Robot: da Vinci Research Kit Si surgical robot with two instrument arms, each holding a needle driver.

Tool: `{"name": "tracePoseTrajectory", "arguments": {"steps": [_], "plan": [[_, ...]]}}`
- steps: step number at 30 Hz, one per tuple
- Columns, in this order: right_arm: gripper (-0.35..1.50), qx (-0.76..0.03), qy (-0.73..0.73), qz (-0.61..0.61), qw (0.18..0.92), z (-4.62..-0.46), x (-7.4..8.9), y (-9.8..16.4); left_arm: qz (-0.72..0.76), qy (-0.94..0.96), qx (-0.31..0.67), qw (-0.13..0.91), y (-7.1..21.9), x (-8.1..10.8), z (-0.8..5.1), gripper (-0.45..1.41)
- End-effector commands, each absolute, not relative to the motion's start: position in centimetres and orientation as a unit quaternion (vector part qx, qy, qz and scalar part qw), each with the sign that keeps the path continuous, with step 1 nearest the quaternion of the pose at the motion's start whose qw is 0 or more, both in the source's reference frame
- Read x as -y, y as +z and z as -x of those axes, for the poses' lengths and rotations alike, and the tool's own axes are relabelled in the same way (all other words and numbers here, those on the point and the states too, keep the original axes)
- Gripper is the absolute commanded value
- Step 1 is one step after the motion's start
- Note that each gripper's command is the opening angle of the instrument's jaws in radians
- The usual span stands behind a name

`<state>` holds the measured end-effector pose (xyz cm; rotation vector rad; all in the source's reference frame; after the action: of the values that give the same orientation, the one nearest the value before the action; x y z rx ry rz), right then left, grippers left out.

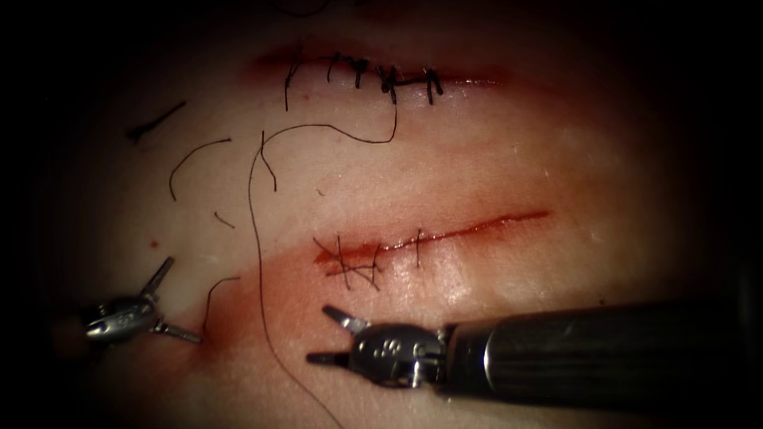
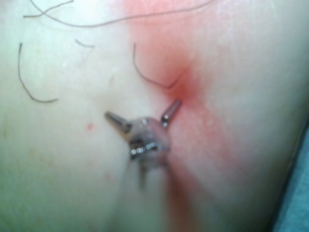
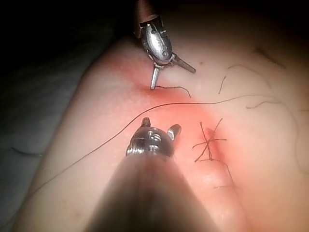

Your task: Wound Closure

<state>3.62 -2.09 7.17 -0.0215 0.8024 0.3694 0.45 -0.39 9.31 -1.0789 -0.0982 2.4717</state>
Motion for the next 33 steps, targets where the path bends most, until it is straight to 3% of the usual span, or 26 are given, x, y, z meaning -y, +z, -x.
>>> {"name": "tracePoseTrajectory", "arguments": {"steps": [1, 13, 19, 24, 33], "plan": [[1.48, -0.388, 0.179, 0.008, 0.904, -3.66, 2.2, 7.2, 0.388, 0.896, 0.038, 0.211, 9.4, 0.4, -0.39, 1.4], [1.48, -0.39, 0.175, 0.006, 0.904, -3.55, 2.2, 7.2, 0.387, 0.898, 0.052, 0.201, 8.9, 0.2, -0.72, 1.4], [1.48, -0.38, 0.182, 0.011, 0.907, -3.12, 2.3, 7.0, 0.437, 0.86, 0.037, 0.262, 8.3, 0.0, -0.59, 1.26], [1.48, -0.363, 0.208, 0.017, 0.908, -2.46, 2.2, 6.7, 0.469, 0.828, 0.039, 0.305, 7.7, -0.4, -0.02, 1.18], [1.48, -0.359, 0.24, 0.036, 0.901, -1.97, 2.3, 6.4, 0.478, 0.823, 0.007, 0.306, 7.6, -0.9, 0.79, 1.06]]}}
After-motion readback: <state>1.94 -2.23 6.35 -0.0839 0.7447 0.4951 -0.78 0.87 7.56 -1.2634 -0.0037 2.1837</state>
